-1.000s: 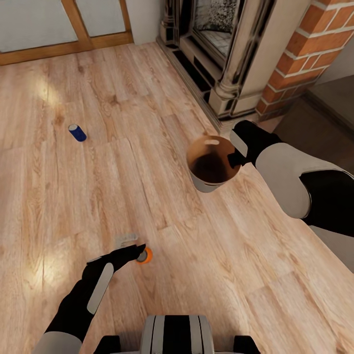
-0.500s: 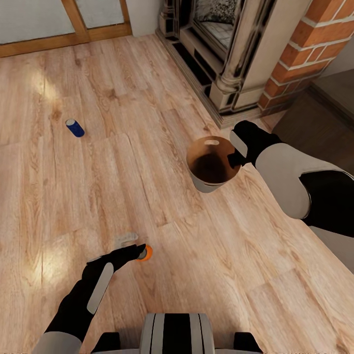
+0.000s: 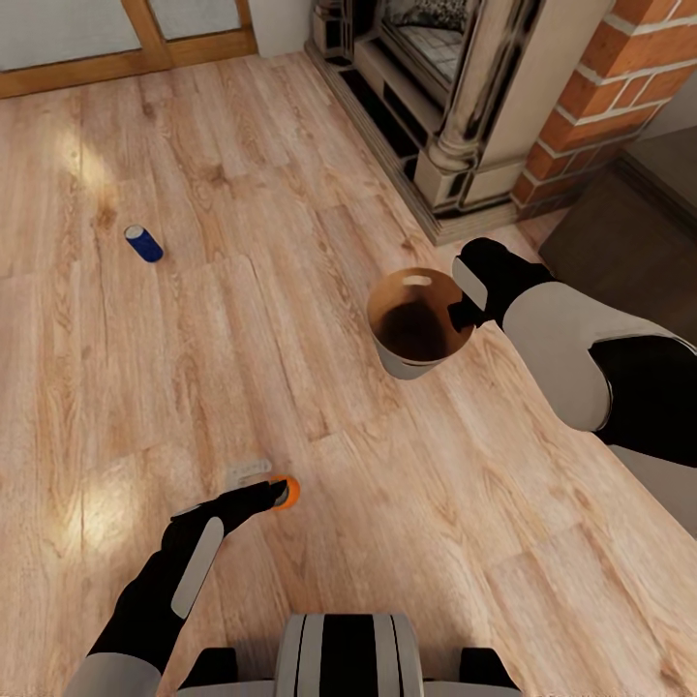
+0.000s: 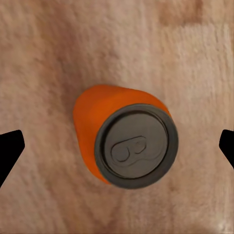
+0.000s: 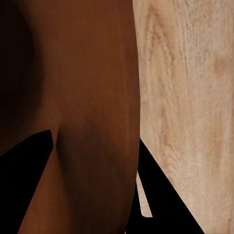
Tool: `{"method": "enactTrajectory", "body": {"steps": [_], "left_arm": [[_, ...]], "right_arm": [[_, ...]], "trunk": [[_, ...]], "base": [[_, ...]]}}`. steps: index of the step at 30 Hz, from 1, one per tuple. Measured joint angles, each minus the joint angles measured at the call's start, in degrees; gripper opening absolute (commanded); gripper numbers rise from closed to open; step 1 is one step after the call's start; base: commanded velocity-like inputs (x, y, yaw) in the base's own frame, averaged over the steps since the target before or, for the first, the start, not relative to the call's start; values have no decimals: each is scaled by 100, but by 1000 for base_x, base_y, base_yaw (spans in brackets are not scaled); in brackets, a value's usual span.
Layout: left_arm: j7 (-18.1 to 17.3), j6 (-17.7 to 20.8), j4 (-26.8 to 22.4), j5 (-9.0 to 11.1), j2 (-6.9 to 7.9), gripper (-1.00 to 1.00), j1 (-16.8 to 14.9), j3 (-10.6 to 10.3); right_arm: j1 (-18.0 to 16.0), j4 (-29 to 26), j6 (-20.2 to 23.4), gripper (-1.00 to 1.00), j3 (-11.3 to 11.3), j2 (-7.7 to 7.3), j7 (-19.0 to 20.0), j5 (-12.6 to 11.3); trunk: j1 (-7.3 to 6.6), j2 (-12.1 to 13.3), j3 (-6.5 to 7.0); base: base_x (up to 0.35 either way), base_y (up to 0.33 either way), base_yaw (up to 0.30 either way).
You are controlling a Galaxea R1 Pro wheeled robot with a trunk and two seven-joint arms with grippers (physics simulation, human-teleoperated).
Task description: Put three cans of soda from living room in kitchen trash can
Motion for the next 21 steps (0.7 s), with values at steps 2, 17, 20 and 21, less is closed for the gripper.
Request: {"method": "enactTrajectory", "body": {"steps": [2,17,20,21], "left_arm": [[0,-1,0,-1,0,100,0,0],[0,-8,-118,0,0,100,0,0],[0,-8,-126,0,0,100,0,0],[0,-8,-128,-1,0,100,0,0]], "right_arm": [[4,0,0,-100,-2,0,4,8],[15,0,0,-100,8,0,0,13],[17,0,0,-100,8,0,1,14],[20,0,0,-100,8,0,1,11]], "trunk": [[22,-39,-36],[110,-201,-243],[110,-201,-269],[110,-201,-278]], "base": [[0,0,0],[0,0,0],[0,0,0],[0,0,0]]}}
